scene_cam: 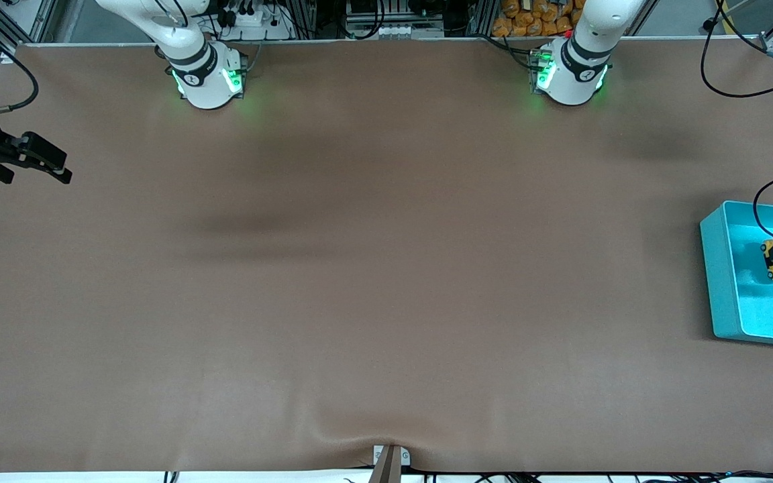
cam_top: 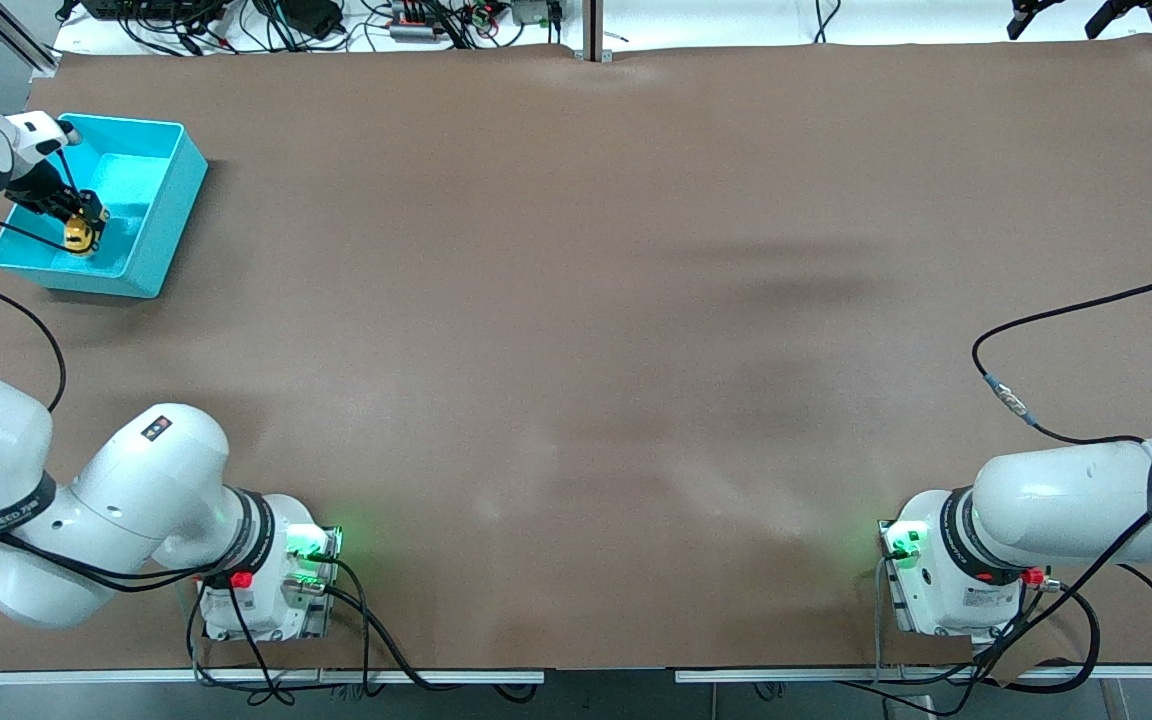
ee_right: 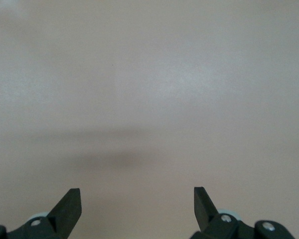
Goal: Wind and store yellow beetle car
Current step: 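Lower the car into the bin and open the left gripper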
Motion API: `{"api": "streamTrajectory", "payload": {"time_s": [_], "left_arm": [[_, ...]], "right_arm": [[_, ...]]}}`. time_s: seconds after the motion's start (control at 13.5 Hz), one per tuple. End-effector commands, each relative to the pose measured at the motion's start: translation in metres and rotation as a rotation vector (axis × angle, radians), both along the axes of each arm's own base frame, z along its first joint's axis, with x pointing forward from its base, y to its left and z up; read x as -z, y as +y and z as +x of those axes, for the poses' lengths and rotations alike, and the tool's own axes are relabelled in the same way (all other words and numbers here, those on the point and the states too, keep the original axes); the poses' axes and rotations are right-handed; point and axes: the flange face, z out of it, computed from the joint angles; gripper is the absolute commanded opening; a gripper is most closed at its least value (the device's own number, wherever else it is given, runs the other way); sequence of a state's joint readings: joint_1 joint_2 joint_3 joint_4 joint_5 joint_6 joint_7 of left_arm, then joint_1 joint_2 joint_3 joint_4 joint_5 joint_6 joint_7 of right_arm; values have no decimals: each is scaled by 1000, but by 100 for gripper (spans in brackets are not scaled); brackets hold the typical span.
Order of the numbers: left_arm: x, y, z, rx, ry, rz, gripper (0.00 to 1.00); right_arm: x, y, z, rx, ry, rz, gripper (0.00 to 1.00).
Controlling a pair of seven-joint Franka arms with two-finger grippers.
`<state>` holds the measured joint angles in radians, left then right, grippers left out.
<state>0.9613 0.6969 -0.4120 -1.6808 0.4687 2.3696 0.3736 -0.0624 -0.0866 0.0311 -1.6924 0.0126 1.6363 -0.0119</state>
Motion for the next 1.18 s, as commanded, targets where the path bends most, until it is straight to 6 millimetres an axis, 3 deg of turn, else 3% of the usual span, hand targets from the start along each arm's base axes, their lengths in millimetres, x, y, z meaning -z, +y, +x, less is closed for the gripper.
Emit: {"api": "streamTrajectory", "payload": {"time_s": [0.0,0.37,0.74,1.11], "left_arm": [[-13,5,4,-3,-18,26,100],[-78,-1,9,8,-42,88,100],[-154,-70,27,-66,3,92,100],[-211,-135,28,-164,32,47,100]], "right_arm": [[-6,2,-2,-14,-10,-19,100],[-6,1,-3,-12,-7,-19,100],[-4,2,-4,-14,2,-17,100],[-4,1,-3,-14,3,-19,100]]}}
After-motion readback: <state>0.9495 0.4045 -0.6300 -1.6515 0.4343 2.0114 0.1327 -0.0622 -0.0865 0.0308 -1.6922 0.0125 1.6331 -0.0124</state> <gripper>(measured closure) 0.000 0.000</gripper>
